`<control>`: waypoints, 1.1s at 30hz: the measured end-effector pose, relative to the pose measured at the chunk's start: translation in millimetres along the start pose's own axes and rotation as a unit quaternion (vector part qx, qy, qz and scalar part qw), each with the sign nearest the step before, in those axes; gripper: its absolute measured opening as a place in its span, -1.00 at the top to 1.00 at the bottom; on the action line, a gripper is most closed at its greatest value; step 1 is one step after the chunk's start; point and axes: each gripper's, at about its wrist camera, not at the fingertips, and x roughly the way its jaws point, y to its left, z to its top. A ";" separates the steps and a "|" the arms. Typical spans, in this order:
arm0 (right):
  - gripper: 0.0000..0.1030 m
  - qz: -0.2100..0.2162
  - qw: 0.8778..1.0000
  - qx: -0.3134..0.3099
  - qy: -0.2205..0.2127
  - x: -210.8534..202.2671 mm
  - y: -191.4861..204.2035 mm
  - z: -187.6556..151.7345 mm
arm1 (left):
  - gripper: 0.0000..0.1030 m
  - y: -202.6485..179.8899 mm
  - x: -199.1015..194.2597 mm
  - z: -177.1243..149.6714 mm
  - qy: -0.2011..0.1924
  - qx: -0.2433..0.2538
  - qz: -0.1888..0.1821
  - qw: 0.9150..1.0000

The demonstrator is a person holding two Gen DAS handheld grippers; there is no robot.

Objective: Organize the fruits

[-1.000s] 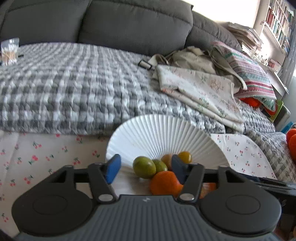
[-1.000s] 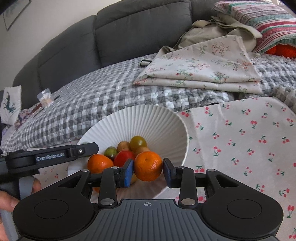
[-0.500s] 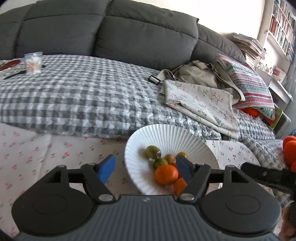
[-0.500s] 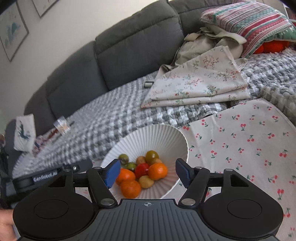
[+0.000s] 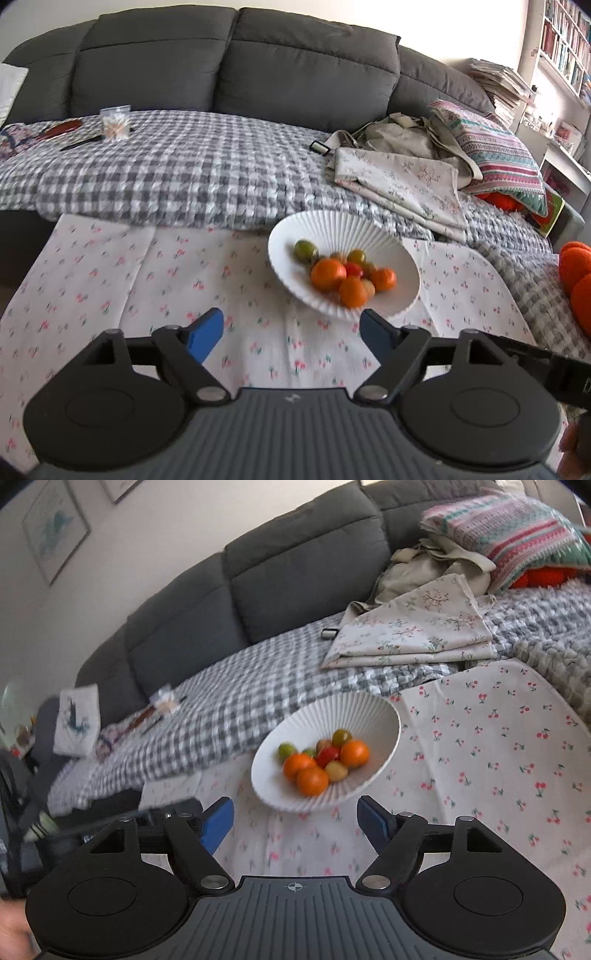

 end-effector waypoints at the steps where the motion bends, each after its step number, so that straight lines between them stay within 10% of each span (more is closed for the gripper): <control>1: -0.55 -0.005 1.000 -0.005 0.002 -4.3 2.3 -4.2 | -0.68 -0.7 -4.2 -4.5 0.002 0.001 0.004 1.000; 33: -0.91 -0.087 0.994 -0.066 0.006 -28.5 24.4 -48.5 | -0.98 -10.3 -29.3 -39.6 0.024 0.037 0.068 0.997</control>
